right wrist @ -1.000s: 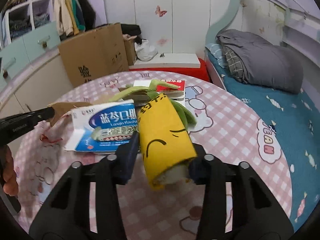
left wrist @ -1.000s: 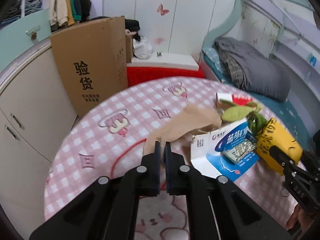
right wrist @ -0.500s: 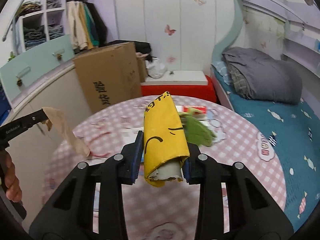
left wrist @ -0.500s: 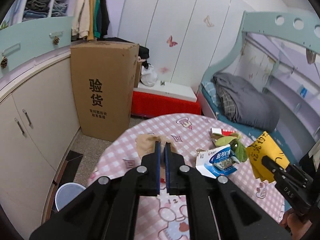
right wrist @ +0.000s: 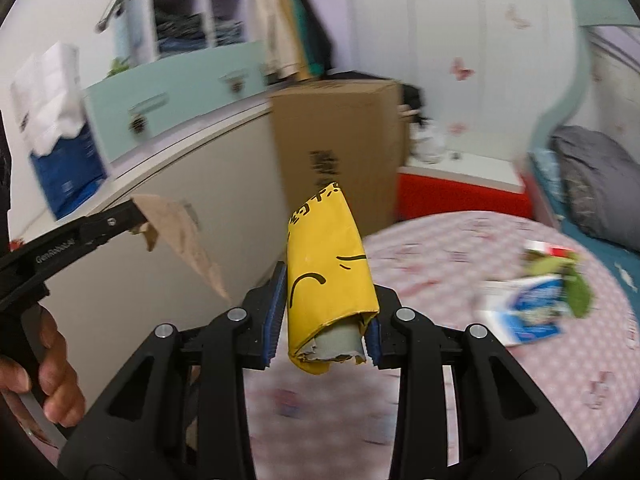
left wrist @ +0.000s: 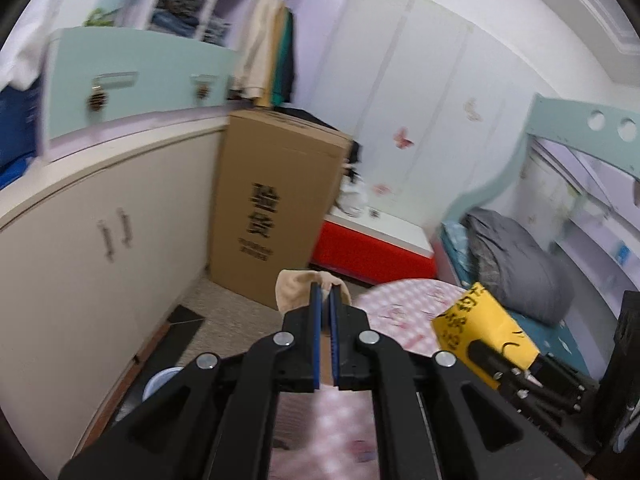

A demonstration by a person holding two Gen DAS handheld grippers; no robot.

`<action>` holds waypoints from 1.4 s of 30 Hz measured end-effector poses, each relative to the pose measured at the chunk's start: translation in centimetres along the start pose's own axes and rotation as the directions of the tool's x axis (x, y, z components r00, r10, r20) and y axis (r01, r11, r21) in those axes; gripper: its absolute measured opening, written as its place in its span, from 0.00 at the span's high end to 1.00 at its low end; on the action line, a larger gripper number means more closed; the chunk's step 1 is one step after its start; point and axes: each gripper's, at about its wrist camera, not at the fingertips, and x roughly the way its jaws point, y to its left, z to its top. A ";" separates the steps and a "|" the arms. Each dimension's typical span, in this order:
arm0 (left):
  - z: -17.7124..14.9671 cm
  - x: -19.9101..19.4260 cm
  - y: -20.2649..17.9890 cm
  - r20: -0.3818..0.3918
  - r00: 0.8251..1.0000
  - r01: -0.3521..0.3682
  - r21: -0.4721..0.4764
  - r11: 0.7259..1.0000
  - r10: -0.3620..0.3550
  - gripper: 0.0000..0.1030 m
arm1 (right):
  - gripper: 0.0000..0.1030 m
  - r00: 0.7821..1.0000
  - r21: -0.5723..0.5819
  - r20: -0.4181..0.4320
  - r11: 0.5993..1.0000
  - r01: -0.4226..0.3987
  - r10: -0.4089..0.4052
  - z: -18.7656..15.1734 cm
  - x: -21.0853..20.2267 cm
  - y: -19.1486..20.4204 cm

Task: Collect trash
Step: 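Carry both items over the wastebasket and open both tools to drop them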

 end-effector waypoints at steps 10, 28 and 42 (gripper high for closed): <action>-1.3 3.0 13.6 -0.082 0.974 -0.221 -0.111 0.969 0.212 0.96 | 0.66 0.975 -0.063 -0.139 0.981 -0.182 0.172 -1.4 10.7 11.3; -6.7 12.4 23.3 -0.312 0.897 -0.368 -0.139 0.919 0.312 0.96 | 0.38 0.949 -0.046 -0.274 0.983 -0.175 0.156 -6.1 21.7 14.9; -6.8 13.9 21.7 -0.333 0.889 -0.370 -0.112 0.922 0.316 0.96 | 0.33 0.972 -0.042 -0.218 0.994 -0.103 0.091 -5.6 21.0 13.2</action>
